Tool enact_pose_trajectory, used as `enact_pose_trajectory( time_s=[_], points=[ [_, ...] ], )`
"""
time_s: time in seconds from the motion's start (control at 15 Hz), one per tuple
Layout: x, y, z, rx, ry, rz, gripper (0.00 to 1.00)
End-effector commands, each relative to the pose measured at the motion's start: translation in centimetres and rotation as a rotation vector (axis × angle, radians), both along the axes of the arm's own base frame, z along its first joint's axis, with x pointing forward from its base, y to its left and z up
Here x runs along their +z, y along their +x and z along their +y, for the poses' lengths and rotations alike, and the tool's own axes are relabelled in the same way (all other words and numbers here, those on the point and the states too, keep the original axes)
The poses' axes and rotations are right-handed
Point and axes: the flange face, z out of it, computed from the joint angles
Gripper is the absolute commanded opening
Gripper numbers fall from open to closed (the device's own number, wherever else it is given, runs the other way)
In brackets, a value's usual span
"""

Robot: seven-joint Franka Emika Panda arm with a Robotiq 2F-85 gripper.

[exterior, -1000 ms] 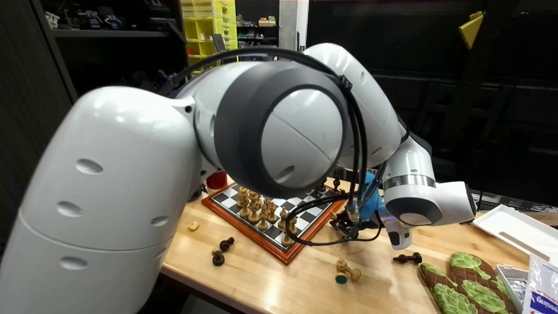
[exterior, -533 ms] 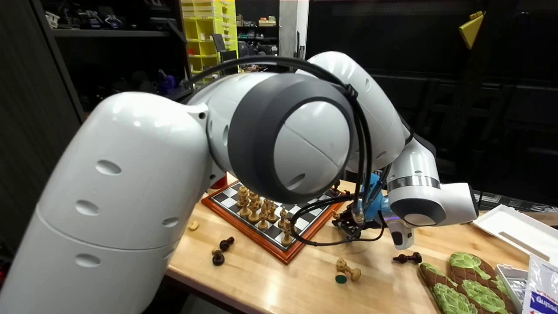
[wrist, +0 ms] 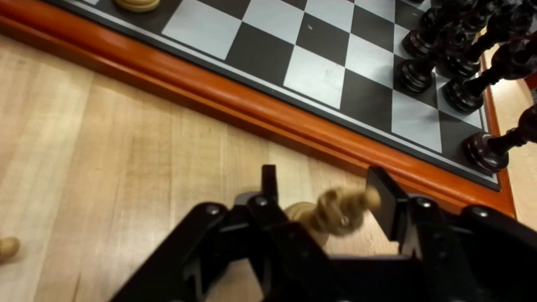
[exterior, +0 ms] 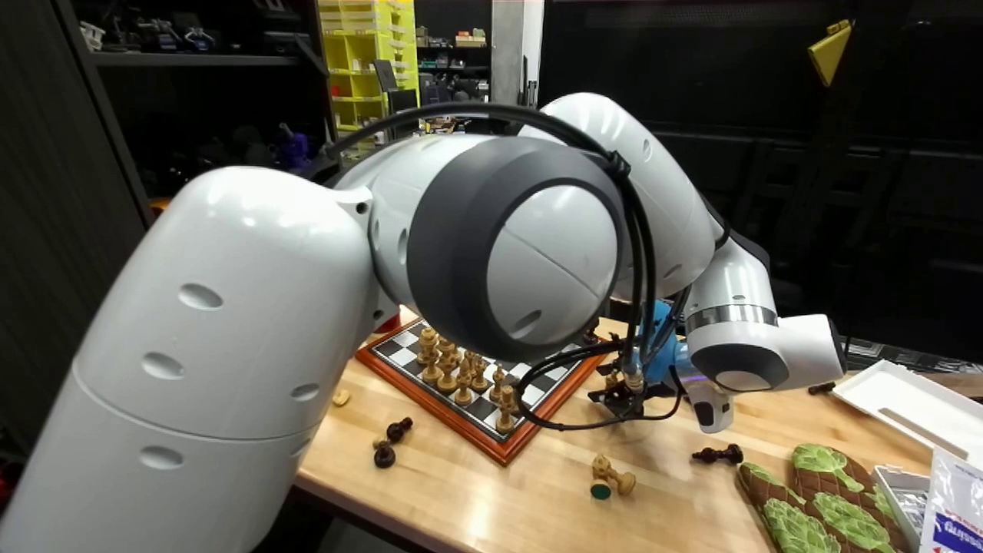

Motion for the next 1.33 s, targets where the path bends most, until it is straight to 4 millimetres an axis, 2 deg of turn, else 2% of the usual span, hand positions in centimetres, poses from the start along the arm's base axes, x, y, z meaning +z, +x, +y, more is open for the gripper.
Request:
enact_pose_trajectory(
  time_s=[0.0,0.07,0.2,0.67,0.93,1.27],
  points=[
    [0.3,0.2,-0.4,0.014,0.000,-0.014,0.88],
    [0.5,0.3,-0.3,0.021,-0.008,-0.017,0.97],
    [0.9,0.4,-0.2,0.030,-0.024,-0.020,1.00],
    [3.2,1.1,0.7,0.078,-0.128,-0.017,1.00],
    [6.0,1.7,2.0,0.121,-0.301,0.006,1.00],
    [10.7,3.1,5.6,0.182,-0.591,0.028,1.00]
  ],
)
